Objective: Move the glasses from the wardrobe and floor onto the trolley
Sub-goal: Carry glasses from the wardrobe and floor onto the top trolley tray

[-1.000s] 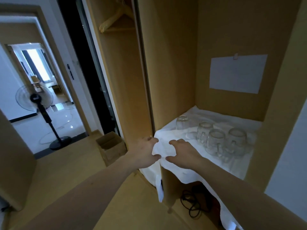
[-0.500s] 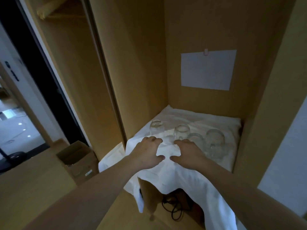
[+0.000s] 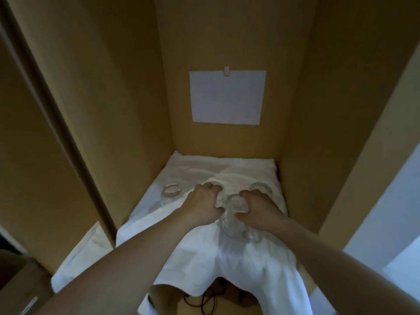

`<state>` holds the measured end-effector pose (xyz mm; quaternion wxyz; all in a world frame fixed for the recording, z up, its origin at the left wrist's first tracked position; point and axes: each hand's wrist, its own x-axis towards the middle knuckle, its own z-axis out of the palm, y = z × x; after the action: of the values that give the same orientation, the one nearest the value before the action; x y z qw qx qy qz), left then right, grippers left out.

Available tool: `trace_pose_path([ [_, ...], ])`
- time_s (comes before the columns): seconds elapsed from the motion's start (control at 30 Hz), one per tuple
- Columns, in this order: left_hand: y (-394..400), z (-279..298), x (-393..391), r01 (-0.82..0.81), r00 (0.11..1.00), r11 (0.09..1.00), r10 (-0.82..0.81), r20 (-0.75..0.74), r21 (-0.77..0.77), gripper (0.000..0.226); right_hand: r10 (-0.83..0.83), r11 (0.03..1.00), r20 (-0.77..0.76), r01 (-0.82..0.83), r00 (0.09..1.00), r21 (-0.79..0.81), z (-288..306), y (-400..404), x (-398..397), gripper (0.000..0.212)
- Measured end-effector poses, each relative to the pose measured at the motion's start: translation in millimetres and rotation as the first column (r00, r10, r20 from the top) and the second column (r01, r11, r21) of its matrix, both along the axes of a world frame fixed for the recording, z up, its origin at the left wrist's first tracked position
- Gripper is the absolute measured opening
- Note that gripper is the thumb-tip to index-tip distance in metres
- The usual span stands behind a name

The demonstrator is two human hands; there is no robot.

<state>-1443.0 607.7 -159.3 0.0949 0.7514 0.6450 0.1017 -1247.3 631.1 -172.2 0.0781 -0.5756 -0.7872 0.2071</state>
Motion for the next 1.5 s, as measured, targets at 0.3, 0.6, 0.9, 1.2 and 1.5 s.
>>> trace_pose_path([
  [0.3,70,1,-6,0.070,0.994,0.989,-0.081,-0.080,-0.132,0.070,-0.046,0.997,0.083,0.051,0.995,-0.063,-15,21,-34,0.090],
  [0.6,113,-26,1,0.151,0.969,0.938,-0.203,-0.140,-0.312,0.051,-0.094,0.995,0.212,0.099,0.973,-0.014,-15,30,-54,0.092],
  [0.9,121,-40,5,0.111,0.960,0.943,-0.184,-0.212,-0.315,0.062,-0.194,0.981,0.194,0.191,0.962,0.033,-26,28,-55,0.093],
  [1.2,51,-22,4,0.099,0.980,0.985,-0.121,-0.160,-0.143,0.066,-0.288,0.951,0.057,0.279,0.956,0.131,-28,-33,-35,0.083],
  [1.5,-53,8,2,-0.016,0.996,1.000,0.015,0.085,0.015,0.073,-0.277,0.951,-0.055,0.282,0.959,0.124,-6,-114,7,0.103],
])
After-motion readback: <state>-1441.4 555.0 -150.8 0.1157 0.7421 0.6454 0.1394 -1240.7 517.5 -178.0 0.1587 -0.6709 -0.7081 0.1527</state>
